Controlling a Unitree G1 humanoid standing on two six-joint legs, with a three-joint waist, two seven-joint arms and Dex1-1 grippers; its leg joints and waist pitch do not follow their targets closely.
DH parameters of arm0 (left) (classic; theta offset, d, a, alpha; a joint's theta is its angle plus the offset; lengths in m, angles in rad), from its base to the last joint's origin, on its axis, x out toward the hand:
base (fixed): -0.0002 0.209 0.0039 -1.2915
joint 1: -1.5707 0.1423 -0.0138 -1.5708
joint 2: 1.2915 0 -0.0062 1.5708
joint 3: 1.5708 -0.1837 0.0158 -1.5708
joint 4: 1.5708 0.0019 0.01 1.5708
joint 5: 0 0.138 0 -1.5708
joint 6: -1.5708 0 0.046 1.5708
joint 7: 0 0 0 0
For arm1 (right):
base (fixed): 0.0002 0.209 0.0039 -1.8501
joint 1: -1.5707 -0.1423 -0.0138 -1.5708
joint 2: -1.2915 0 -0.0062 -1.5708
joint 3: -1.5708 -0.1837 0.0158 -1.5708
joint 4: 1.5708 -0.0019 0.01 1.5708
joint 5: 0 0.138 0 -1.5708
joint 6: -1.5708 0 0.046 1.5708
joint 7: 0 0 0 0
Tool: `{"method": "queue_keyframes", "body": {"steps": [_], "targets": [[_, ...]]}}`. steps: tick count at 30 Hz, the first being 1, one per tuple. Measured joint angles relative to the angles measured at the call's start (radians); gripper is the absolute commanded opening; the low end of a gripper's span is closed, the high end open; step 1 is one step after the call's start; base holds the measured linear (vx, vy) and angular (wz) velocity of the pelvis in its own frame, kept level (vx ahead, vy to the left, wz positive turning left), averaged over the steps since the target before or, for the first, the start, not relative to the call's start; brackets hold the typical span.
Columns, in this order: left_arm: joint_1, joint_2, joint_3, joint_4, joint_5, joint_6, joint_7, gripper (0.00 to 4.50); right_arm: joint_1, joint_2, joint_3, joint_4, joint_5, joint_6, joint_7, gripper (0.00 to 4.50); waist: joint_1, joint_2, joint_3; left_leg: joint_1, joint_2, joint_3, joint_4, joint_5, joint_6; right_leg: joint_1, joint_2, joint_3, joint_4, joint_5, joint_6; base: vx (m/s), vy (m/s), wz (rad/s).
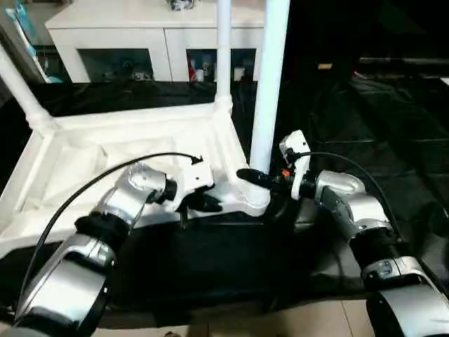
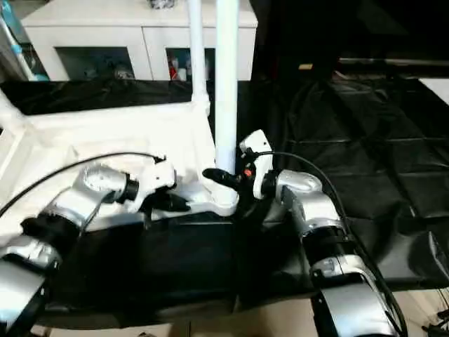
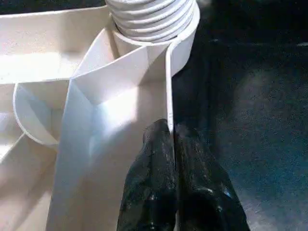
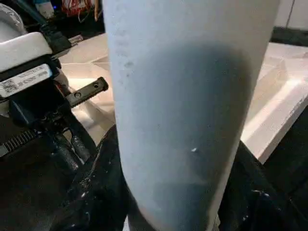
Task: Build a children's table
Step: Insert table leg to table base
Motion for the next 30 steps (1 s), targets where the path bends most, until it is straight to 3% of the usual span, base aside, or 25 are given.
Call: {"method": "queue_keyframes", "body": {"steps": [10,22,30], "targets": [[-0.008,-0.002,0.012,0.032,-0.001,-0.031,0.014,0.00,0.012,0.040,-0.063,0.039,0.030,-0.044,-0.039,1.86,0.000,0.001,0.004,0.000,0.000,0.001,-0.002,0.000,0.000,-0.001,0.000,0.001,0.000,0.000,0.000,0.000,0.000,0.00],[-0.021,-0.009,0.022,0.069,0.000,-0.039,0.027,0.00,0.078,0.100,-0.129,0.057,0.068,-0.151,-0.094,1.86,0.001,0.006,0.007,0.005,-0.001,0.003,-0.011,0.000,0.000,-0.001,0.000,0.001,-0.001,-0.002,0.003,0.000,0.000,0.00],[-0.024,-0.019,0.023,0.073,0.000,-0.039,0.032,0.00,0.130,0.121,-0.136,0.030,0.065,-0.234,-0.121,1.86,0.005,0.006,0.007,0.005,-0.003,0.003,-0.021,0.000,0.000,0.000,0.000,0.001,-0.011,-0.002,0.004,0.000,0.000,0.00]]}}
